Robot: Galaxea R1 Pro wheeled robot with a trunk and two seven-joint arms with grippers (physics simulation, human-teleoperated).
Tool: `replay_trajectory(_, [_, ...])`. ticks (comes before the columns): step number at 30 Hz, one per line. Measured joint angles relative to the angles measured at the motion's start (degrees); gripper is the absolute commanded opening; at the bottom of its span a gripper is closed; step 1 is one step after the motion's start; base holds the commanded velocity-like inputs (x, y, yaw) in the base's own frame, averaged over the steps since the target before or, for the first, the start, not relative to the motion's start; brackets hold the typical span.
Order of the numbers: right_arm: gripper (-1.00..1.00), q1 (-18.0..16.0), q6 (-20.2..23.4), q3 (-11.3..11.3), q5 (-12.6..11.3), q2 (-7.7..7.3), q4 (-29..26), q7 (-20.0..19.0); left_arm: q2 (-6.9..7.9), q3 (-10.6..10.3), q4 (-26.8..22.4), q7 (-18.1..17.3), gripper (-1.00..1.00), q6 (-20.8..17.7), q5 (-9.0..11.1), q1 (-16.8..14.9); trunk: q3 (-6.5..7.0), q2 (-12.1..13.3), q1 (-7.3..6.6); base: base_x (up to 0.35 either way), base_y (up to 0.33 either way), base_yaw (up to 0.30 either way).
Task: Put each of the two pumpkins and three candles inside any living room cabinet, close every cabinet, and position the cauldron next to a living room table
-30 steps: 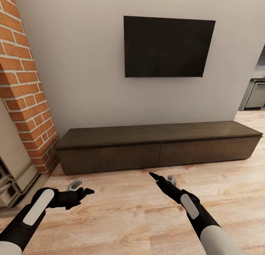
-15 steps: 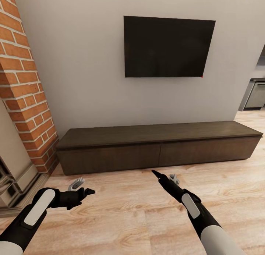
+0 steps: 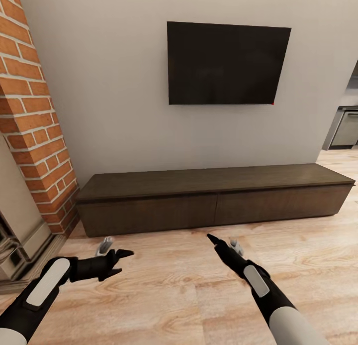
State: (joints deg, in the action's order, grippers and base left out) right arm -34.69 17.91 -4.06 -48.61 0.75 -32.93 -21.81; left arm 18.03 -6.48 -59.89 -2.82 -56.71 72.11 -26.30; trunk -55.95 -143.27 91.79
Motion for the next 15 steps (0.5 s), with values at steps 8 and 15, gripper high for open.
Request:
replay_trajectory(8, [1.0,0.0,-3.8,0.4,-6.8,0.33,7.0,-3.1,4.5,-0.6,3.0,-17.8,1.0,-0.3,1.8,0.4,0.0,0.0,0.0,0.0,0.0,0.0])
replay_trajectory(15, [1.0,0.0,-5.7,0.2,-8.4,0.87,8.0,-10.2,4.73,-0.7,4.1,-20.4,1.0,-0.4,1.9,0.4,0.0,0.0,0.0,0.0,0.0,0.0])
